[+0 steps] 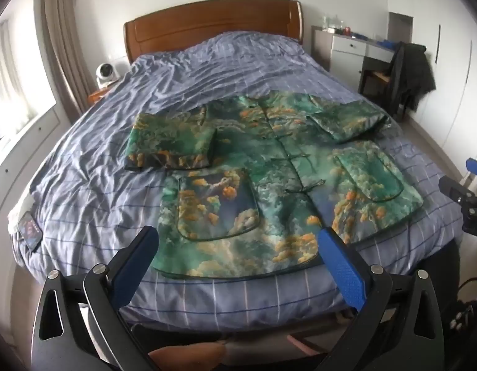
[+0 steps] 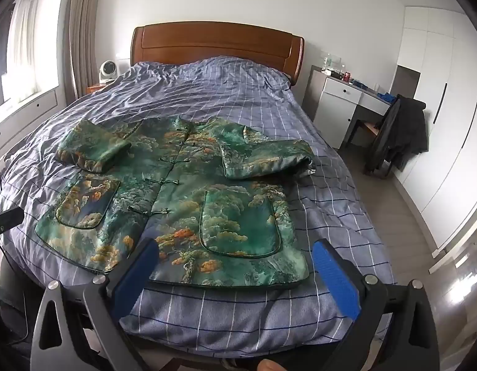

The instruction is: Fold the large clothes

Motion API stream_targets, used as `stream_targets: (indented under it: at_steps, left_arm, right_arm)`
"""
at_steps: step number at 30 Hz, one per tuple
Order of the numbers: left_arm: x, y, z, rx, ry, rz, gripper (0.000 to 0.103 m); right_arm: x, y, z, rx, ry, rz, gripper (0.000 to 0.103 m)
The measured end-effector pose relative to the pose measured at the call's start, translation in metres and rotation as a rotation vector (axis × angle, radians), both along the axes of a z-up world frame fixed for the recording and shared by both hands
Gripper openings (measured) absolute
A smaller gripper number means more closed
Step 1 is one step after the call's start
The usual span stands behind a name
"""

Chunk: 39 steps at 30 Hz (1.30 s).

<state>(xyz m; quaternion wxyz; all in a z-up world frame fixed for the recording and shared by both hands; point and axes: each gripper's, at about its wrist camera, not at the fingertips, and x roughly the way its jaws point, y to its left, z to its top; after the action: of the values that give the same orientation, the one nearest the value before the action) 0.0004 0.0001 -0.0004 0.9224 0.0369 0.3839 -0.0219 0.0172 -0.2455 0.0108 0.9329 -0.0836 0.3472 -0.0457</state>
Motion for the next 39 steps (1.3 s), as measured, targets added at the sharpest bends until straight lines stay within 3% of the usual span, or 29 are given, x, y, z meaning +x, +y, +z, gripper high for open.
stream_targets:
  at_steps: [39]
  left_arm:
    - [0.003, 0.004, -0.008, -0.013, 0.032, 0.013, 0.102]
  right_arm:
    - [-0.001, 0.001, 0.002, 0.007, -0.001, -0.001, 0.101]
